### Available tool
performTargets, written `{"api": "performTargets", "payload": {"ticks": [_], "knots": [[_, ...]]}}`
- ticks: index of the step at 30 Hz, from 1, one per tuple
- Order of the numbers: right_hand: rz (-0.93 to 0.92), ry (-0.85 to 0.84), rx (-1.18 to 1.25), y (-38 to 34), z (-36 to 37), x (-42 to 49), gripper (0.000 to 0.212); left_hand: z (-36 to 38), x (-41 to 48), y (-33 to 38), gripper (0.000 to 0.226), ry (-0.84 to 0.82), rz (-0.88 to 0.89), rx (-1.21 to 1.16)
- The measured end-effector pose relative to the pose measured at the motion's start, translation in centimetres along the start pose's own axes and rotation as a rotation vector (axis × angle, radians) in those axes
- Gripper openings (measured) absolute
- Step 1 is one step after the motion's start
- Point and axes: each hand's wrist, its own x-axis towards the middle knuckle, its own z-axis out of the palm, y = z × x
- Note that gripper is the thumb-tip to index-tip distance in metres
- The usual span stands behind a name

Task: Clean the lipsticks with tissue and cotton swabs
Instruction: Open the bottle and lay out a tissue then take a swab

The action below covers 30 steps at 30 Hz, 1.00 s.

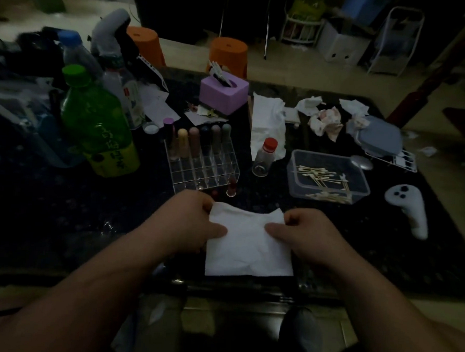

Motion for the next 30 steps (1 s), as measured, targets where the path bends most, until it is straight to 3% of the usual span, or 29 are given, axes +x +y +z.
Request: {"api": "performTargets", "payload": {"ticks": [6,8,11,15,18,21,25,30], "knots": [[-0.067,0.043,-0.257,0.8,1.3,3.2,0.039,2.1,-0.8,-0.2,0.030,0.261,0.047,0.401],[-0.030,0.042,-0.378,1.1,1.0,4.1,0.040,2.9,-0.6,0.3,0.020,0.261,0.119,0.445],[-0.071,0.127,-0.547,0.6,-0.2,5.0,0.033,4.1,0.2,0.5,0.027,0.186,0.191,0.432],[-0.266,0.405,-0.313,-2.5,-1.7,7.2,0.023,3.7,1.4,1.5,0.038,0.180,0.194,0.255],[-0.323,0.475,-0.084,-3.8,-1.7,10.2,0.051,2.8,2.2,2.2,0.052,0.234,0.220,0.173],[-0.308,0.400,-0.027,-3.9,-1.0,12.3,0.069,2.3,2.4,2.3,0.060,0.232,0.207,0.080],[-0.278,0.347,-0.049,-3.9,0.6,13.3,0.071,2.0,2.4,1.8,0.040,0.237,0.209,0.048],[-0.291,0.408,-0.032,-4.1,1.3,13.4,0.068,1.5,2.2,1.2,0.019,0.184,0.187,0.036]]}}
